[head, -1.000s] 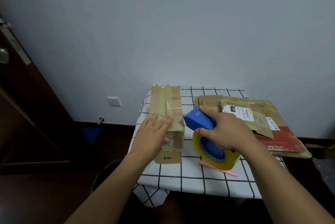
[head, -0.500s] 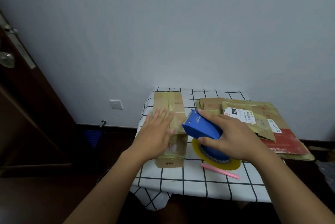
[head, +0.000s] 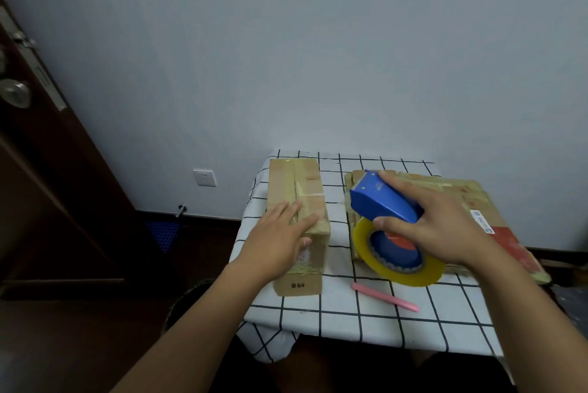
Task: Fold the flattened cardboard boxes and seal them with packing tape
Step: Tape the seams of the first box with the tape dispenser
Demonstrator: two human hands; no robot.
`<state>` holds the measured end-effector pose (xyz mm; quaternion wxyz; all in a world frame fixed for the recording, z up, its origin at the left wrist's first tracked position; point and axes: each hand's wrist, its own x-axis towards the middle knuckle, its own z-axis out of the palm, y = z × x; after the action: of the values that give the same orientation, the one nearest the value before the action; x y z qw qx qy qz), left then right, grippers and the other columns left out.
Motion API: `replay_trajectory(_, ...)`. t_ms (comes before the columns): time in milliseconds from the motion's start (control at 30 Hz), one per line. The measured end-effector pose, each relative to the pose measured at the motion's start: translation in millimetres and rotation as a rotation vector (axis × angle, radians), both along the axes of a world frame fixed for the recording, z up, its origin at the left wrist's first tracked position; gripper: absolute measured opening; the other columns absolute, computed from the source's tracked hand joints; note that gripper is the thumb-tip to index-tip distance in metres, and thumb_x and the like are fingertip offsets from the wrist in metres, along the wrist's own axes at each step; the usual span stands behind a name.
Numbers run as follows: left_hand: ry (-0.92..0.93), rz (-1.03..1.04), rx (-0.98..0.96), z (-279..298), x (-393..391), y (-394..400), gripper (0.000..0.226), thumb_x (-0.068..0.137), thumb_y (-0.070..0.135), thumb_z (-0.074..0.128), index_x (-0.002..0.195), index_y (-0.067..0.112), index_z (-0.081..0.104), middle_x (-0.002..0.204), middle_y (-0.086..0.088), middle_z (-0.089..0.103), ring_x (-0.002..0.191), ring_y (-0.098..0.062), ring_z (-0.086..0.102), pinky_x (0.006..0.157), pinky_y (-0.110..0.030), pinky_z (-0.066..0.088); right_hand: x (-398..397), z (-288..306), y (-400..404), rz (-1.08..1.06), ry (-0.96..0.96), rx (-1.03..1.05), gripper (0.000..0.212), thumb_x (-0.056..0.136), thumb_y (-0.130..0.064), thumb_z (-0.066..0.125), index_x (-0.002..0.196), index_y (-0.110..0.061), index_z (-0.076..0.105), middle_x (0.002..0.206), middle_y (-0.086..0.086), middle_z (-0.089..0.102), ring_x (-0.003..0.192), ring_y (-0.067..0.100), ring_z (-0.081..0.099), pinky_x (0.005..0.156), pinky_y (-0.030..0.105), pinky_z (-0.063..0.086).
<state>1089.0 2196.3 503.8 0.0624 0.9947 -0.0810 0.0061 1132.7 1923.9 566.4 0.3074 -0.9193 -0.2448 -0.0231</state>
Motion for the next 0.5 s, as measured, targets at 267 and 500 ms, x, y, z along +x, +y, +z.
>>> replay_trajectory(267, -0.163, 0.152, -0.652, 24, -6, -21, 0.033, 0.102, 0.029, 0.041, 0.128, 0.022, 0.061, 0.135, 0.002, 0.057, 0.128, -0.014, 0.046, 0.105, -0.028, 0.035, -5, 12, -5, 0.136, 0.028, 0.092, 0.071, 0.071, -0.061, 0.074, 0.134, -0.064, 0.042, 0.129, -0.035, 0.054, 0.117, 0.0, 0.054, 0.097, 0.031, 0.048)
replay_trajectory(500, 0.45, 0.355, -1.424, 58, -17, -33, 0.064, 0.09, 0.062, 0.049, 0.097, 0.002, 0.071, 0.089, -0.012, 0.075, 0.071, -0.019, 0.067, 0.067, -0.029, 0.054, -17, 12, -1, 0.255, 0.015, 0.198, 0.075, 0.068, -0.059, 0.071, 0.136, -0.064, 0.04, 0.134, -0.036, 0.05, 0.12, -0.002, 0.053, 0.093, 0.017, 0.047)
